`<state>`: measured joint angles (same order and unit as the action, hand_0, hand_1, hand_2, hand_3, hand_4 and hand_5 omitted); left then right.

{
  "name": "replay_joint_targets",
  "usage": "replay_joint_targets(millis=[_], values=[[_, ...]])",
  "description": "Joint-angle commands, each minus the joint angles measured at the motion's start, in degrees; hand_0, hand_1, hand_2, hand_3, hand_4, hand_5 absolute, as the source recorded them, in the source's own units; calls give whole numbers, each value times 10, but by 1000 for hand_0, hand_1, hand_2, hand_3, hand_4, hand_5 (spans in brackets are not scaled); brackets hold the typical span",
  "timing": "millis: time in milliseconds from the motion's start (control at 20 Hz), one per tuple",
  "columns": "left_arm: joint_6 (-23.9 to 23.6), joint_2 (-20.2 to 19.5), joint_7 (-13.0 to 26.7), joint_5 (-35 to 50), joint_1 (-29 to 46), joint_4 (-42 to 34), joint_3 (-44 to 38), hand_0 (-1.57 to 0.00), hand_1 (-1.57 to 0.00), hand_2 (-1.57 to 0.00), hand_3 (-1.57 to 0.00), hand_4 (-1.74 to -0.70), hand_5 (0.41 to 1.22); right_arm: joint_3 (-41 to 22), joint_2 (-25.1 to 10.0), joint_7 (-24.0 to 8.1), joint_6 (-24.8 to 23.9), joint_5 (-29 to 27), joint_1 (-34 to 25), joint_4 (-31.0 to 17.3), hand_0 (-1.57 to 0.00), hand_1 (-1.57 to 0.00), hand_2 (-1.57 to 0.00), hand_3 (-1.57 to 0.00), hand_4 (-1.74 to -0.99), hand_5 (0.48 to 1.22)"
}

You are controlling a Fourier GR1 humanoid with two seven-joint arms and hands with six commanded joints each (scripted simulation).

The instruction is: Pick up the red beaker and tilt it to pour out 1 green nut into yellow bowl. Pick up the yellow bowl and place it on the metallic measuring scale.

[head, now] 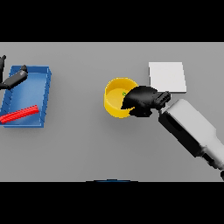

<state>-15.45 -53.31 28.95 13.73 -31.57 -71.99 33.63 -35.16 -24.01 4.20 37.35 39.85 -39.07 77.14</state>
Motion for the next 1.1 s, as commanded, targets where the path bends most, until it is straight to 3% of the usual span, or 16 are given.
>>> replay_joint_targets(millis=[0, 250, 350, 500, 650, 950, 1050], values=[[-2, -1, -1, 1, 3, -7, 1, 1, 1, 1, 1, -797, 719, 1, -2, -10, 5, -2, -3, 9, -1556, -1555, -1519, -1357, -1730, 1217], [-4, -3, 0, 5, 5, -16, -1, 1, 1, 1, 1, -806, 723, 32, -26, -56, 26, -23, -15, 45, -1566, -1566, -1554, -1262, -1721, 1219], [-3, -3, 0, 4, 2, -13, -2, 1, 1, 1, 1, -805, 723, 35, -39, -50, 26, -26, -13, 48, -1568, -1568, -1560, -1248, -1720, 1219], [-7, -7, 2, -1, 6, -25, 1, 1, 1, 1, 1, -802, 730, 49, -76, -18, 12, -25, -34, 41, -1569, -1569, -1565, -1263, -1719, 1220], [-8, -21, -1, 2, 12, -31, -5, 1, 1, 1, 1, -808, 742, 62, -88, -20, -5, -23, -52, 18, -1570, -1570, -1568, -1298, -1720, 1221], [-10, -24, 36, 3, 7, -48, -2, 1, 1, 1, 1, -818, 750, 87, -106, -17, -57, -22, -70, -93, -1571, -1571, -1570, -1211, -1720, 1221], [-13, -21, 43, 3, 12, -51, 1, 1, 1, 1, 1, -828, 765, 90, -108, 2, -79, -17, -82, -141, -1571, -1571, -1571, -1193, -1720, 1221]])
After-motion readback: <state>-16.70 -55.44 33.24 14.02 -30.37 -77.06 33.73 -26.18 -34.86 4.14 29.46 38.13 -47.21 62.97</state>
